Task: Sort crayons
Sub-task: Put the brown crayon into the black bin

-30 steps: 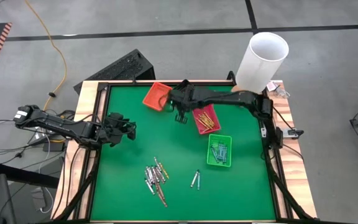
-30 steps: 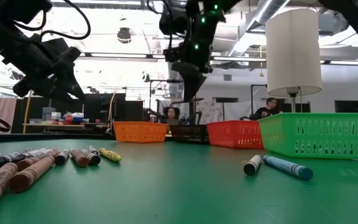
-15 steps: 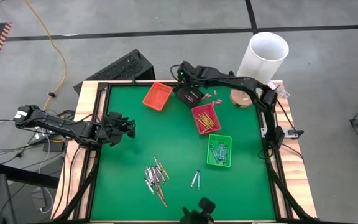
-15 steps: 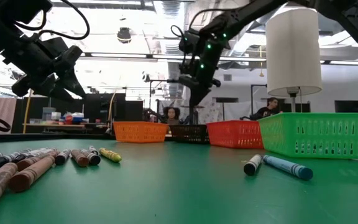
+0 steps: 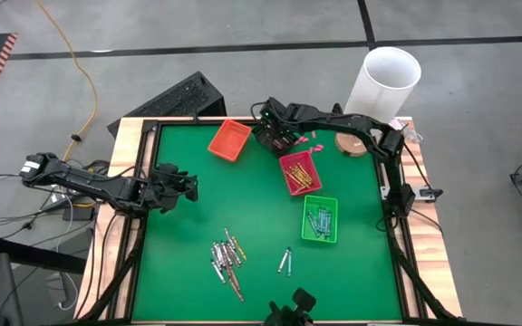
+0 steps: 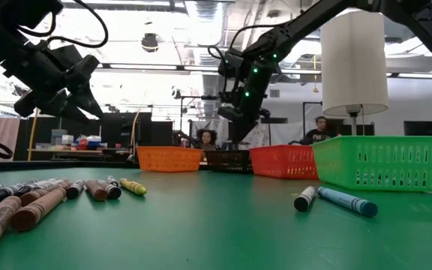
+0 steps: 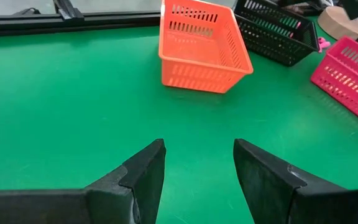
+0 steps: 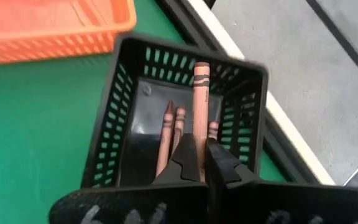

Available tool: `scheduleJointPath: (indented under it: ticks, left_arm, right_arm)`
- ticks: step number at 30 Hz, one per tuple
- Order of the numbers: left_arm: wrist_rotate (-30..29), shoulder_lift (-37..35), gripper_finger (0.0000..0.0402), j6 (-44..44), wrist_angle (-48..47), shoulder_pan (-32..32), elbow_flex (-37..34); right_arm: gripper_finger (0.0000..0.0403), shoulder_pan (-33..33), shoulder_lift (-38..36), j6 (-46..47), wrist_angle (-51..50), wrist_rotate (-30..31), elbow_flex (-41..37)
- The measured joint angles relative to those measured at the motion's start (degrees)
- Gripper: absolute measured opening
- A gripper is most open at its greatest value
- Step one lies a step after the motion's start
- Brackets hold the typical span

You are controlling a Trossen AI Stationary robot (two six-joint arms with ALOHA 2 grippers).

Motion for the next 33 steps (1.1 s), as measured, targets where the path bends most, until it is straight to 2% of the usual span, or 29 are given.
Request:
scheduleJointPath:
  ticks: [14,24,33]
  left_arm:
    - [0.1,0.0,0.0180,0.0,0.0,0.0,0.0]
    - [0.1,0.0,0.0180,0.0,0.0,0.0,0.0]
    - [0.1,0.0,0.0180,0.0,0.0,0.0,0.0]
  right_arm:
    - [0.0003,-0.6,0.0,1.5,3.5,-1.4,-2.6]
    - [0.0035,-0.8,0.0,2.7,3.5,-1.4,-2.6]
    - [0.0040,-0.9,0.0,2.6,3.4,-1.4,-2.6]
